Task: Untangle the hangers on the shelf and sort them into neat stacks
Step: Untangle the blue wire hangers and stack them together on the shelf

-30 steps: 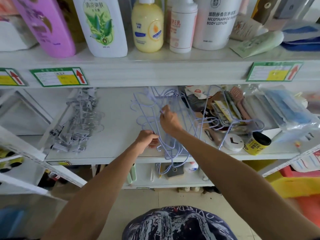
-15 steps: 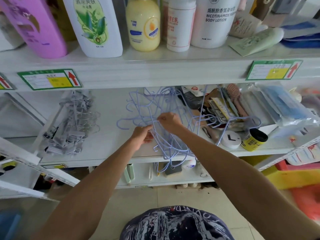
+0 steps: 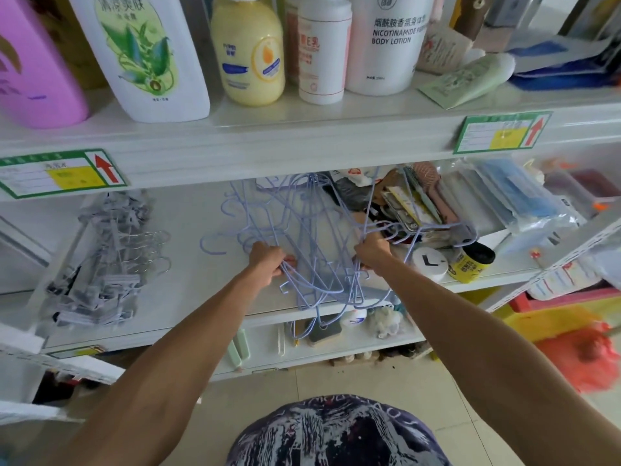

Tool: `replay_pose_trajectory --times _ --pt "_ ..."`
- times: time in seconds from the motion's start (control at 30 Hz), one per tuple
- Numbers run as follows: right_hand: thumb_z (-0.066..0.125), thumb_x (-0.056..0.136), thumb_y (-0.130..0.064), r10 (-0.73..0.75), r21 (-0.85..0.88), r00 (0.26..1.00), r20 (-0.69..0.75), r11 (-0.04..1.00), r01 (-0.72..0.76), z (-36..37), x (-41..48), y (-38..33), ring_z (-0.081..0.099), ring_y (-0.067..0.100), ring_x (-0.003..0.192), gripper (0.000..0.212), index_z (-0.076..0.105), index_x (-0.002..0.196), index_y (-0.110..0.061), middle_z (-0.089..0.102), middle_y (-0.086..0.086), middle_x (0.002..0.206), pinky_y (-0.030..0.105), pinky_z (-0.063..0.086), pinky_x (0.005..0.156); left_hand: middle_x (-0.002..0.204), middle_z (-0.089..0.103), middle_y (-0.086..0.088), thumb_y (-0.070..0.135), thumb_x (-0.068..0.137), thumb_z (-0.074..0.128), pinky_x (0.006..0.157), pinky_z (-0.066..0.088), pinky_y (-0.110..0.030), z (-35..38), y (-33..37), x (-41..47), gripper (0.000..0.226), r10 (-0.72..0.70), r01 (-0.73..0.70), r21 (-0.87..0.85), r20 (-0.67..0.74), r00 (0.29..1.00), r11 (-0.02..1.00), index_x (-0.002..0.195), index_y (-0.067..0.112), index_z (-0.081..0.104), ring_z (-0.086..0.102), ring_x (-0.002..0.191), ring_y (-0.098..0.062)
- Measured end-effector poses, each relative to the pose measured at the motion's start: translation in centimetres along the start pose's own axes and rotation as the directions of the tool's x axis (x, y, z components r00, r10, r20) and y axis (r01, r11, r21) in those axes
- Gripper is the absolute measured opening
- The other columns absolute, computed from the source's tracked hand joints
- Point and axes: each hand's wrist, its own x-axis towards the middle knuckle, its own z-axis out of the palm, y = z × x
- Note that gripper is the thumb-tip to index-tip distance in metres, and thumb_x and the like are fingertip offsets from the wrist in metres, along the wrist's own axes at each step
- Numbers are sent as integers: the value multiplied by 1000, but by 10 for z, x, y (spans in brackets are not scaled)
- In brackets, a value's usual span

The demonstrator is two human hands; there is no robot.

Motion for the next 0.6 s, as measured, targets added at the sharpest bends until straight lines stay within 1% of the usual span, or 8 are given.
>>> replay_pose_trajectory --times 0.07,0.17,0.27,0.33,0.4,0.47,0.53,0.6 --pt "57 85 -12 30 90 998 -64 996 -24 5 8 5 71 33 85 19 60 102 -5 70 19 99 45 62 72 76 73 -16 -6 90 49 71 61 -48 -8 4 -1 8 41 -41 -8 6 999 999 90 0 55 74 71 -29" --pt "45 91 -12 58 133 985 -165 991 -36 15 15 8 69 36 91 19 53 107 -7 64 24 109 50 60 75 78 73 -16 -6 89 54 60 61 -39 -18 10 -3 12 110 -110 -71 -6 994 991 82 4 57 73 70 -27" --pt "43 95 -14 22 -23 983 -183 999 -27 15 0 -4 60 41 110 32 52 123 -1 56 26 124 44 54 89 88 70 -23 -11 88 49 66 61 -47 -22 13 4 17 132 -144 -157 -83 988 977 83 2 57 72 80 -34" --pt "48 94 -14 -28 -153 988 -154 988 4 12 -4 -12 58 41 113 36 54 125 2 57 27 125 41 52 89 81 67 -19 -12 88 48 66 61 -44 -25 9 8 22 117 -135 -160 -118 986 978 77 5 55 69 74 -30" --pt "50 90 -12 -52 -244 994 -93 969 28 8 -9 -21 63 38 106 36 57 123 3 61 24 119 40 55 84 70 66 -14 -4 83 57 56 59 -35 -29 1 13 15 122 -131 -59 -130 984 990 71 6 58 68 69 -31" --pt "52 91 -15 -74 -364 997 -34 930 56 3 -18 -33 66 34 102 35 60 120 1 65 20 114 40 57 83 71 70 -15 14 70 63 63 60 -41 -32 -4 17 10 168 -146 141 -163 972 979 71 4 65 71 75 -35" --pt "56 91 -22 -87 -511 995 -50 858 49 3 -25 -46 64 31 106 34 62 121 -5 65 15 117 36 54 85 95 70 -21 21 76 59 81 56 -43 -31 -1 15 27 220 -150 317 -195 956 936 92 0 66 68 94 -37" --pt "61 88 -23 -169 -586 976 -139 808 57 7 -30 -60 62 30 107 35 61 120 -7 64 13 116 36 52 84 121 57 -26 16 94 44 94 46 -41 -24 8 2 34 284 -164 440 -224 932 883 117 -5 58 56 114 -39"
